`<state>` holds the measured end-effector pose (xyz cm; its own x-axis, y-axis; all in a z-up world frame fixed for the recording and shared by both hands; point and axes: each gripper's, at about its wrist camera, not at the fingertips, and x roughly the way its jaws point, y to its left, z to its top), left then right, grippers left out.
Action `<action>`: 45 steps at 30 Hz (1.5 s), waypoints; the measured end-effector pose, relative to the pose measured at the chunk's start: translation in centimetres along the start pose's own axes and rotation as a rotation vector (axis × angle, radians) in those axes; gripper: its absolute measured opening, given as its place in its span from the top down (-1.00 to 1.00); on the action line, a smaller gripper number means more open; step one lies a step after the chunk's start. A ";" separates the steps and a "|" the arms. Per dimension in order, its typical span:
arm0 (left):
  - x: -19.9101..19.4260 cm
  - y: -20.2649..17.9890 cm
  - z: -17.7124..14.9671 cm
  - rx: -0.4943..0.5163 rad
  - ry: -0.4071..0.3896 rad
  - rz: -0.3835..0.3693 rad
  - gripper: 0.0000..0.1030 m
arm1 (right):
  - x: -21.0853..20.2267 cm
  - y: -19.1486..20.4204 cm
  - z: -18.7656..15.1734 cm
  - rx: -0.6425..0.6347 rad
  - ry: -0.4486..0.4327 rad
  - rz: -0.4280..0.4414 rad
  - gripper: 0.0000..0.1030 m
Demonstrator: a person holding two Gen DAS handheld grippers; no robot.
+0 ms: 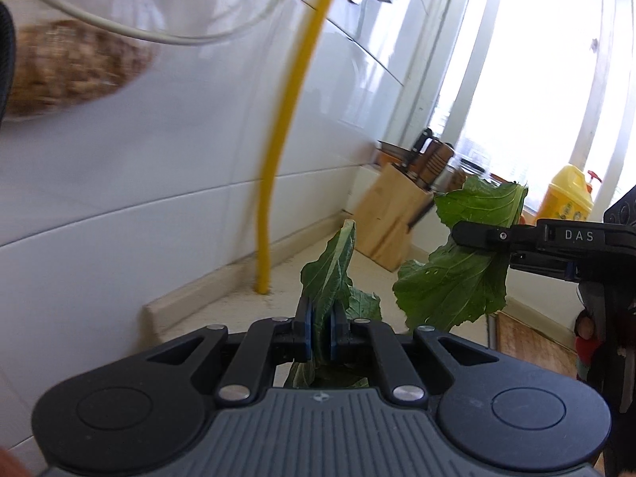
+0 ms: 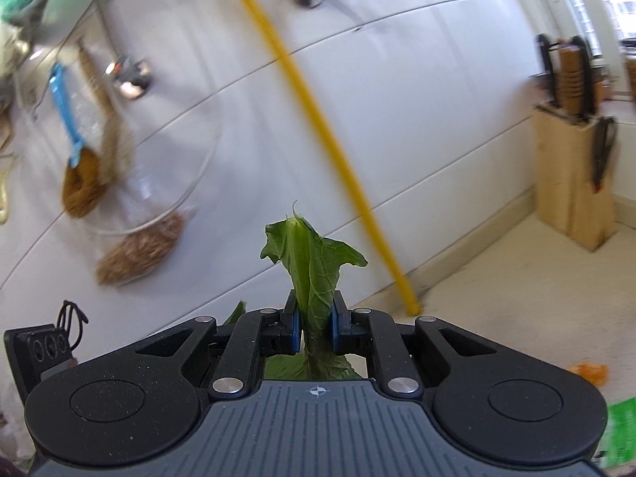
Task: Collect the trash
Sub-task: 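Carry both held green leaves past the counter edge toward the trash bin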
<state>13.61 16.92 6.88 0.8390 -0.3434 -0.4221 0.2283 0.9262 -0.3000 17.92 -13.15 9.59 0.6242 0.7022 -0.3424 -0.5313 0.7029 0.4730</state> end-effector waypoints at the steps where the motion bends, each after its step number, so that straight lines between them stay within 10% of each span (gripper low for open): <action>1: -0.4 0.3 -0.1 -0.004 -0.003 0.008 0.86 | 0.4 0.5 -0.1 -0.005 0.009 0.013 0.64; 45: -10.6 7.5 -4.1 -0.030 -0.082 0.167 0.86 | 8.2 12.8 -5.3 -0.107 0.214 0.189 0.64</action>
<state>4.41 26.89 5.61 0.9018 -0.1704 -0.3971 0.0688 0.9639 -0.2574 13.20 2.24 8.49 0.3795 0.8217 -0.4252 -0.6912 0.5573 0.4600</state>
